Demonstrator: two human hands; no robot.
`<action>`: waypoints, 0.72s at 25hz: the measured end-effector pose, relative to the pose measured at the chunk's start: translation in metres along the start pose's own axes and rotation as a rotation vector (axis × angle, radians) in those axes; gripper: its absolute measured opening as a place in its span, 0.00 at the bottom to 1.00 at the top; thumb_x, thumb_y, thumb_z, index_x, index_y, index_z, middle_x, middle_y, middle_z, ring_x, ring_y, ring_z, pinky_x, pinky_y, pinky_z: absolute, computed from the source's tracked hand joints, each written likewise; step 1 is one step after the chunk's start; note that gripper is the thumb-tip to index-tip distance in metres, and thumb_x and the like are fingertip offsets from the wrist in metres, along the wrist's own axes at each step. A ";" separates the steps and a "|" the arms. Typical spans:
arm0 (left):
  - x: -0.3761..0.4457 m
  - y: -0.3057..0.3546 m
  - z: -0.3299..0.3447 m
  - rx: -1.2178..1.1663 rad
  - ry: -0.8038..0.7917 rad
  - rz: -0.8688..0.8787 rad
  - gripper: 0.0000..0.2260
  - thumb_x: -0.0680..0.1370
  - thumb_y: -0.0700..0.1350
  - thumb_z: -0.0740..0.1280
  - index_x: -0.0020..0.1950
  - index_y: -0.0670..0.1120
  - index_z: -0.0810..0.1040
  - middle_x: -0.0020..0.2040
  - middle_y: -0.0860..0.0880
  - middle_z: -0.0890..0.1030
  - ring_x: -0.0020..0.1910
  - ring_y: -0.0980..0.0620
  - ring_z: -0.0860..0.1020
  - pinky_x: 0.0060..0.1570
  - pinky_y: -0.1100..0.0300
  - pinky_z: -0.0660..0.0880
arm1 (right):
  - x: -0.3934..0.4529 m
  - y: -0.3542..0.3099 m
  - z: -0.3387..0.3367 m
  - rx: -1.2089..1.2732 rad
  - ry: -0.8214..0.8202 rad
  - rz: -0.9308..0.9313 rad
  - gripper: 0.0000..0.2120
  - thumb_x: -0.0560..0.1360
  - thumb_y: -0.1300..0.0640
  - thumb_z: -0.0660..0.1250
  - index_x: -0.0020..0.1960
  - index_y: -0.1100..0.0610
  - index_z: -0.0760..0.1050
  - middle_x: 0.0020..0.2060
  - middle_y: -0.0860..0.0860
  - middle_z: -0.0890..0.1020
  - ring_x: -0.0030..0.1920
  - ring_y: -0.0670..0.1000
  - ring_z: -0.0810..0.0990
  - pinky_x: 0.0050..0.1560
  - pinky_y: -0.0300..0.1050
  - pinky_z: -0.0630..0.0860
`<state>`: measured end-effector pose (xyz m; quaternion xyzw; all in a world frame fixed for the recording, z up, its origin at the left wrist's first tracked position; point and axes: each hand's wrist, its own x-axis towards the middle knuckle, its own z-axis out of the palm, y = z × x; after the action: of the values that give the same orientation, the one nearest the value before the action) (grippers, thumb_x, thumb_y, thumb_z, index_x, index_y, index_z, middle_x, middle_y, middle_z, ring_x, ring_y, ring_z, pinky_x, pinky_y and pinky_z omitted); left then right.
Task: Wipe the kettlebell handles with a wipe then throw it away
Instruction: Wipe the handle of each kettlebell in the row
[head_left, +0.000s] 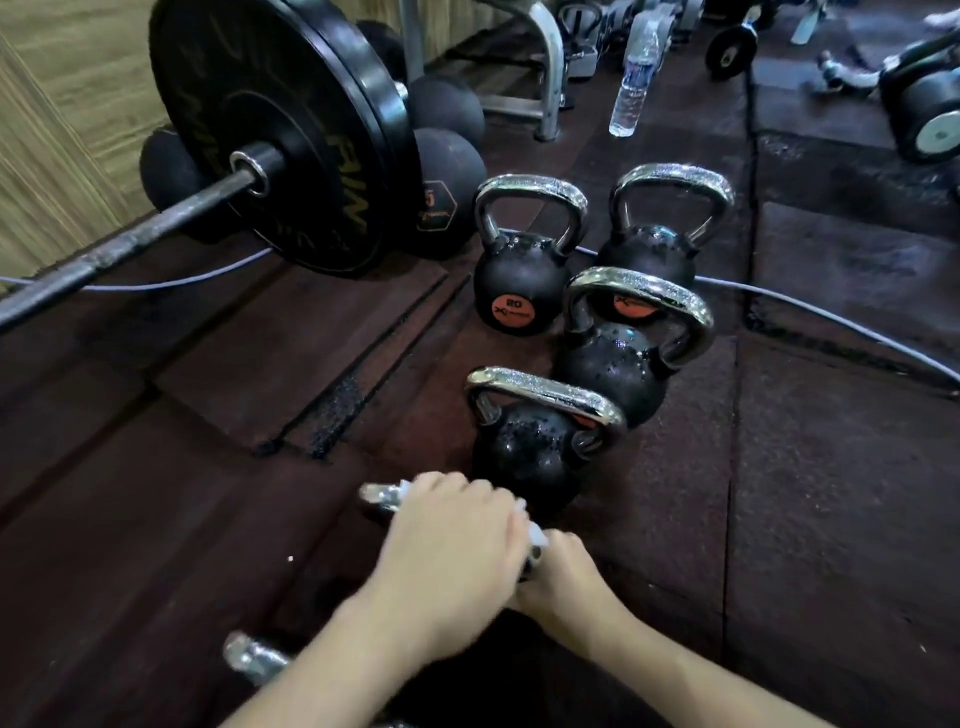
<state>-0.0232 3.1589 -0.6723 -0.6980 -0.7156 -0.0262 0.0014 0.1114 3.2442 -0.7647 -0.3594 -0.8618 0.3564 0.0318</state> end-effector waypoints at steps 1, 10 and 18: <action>0.000 0.018 0.004 -0.027 -0.017 0.028 0.07 0.78 0.49 0.64 0.42 0.51 0.78 0.38 0.50 0.79 0.38 0.44 0.77 0.44 0.45 0.74 | -0.001 0.001 0.004 -0.009 0.014 0.049 0.11 0.66 0.44 0.58 0.32 0.47 0.74 0.27 0.41 0.75 0.30 0.41 0.75 0.31 0.37 0.65; -0.022 -0.056 -0.007 -0.280 -0.048 -0.259 0.18 0.85 0.54 0.50 0.44 0.52 0.75 0.44 0.57 0.77 0.48 0.52 0.77 0.52 0.50 0.74 | 0.006 0.018 0.017 0.162 0.016 -0.012 0.45 0.57 0.31 0.76 0.71 0.38 0.70 0.67 0.36 0.77 0.67 0.36 0.73 0.68 0.39 0.71; 0.009 -0.029 -0.019 0.065 -0.057 -0.257 0.09 0.80 0.47 0.68 0.41 0.48 0.81 0.32 0.49 0.76 0.34 0.42 0.79 0.37 0.51 0.76 | 0.006 0.014 0.011 0.123 -0.048 0.055 0.42 0.58 0.34 0.76 0.71 0.36 0.70 0.68 0.37 0.76 0.68 0.38 0.73 0.65 0.32 0.69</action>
<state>-0.0530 3.1667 -0.6537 -0.6006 -0.7993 0.0168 0.0004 0.1118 3.2484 -0.7827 -0.3718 -0.8287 0.4178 0.0234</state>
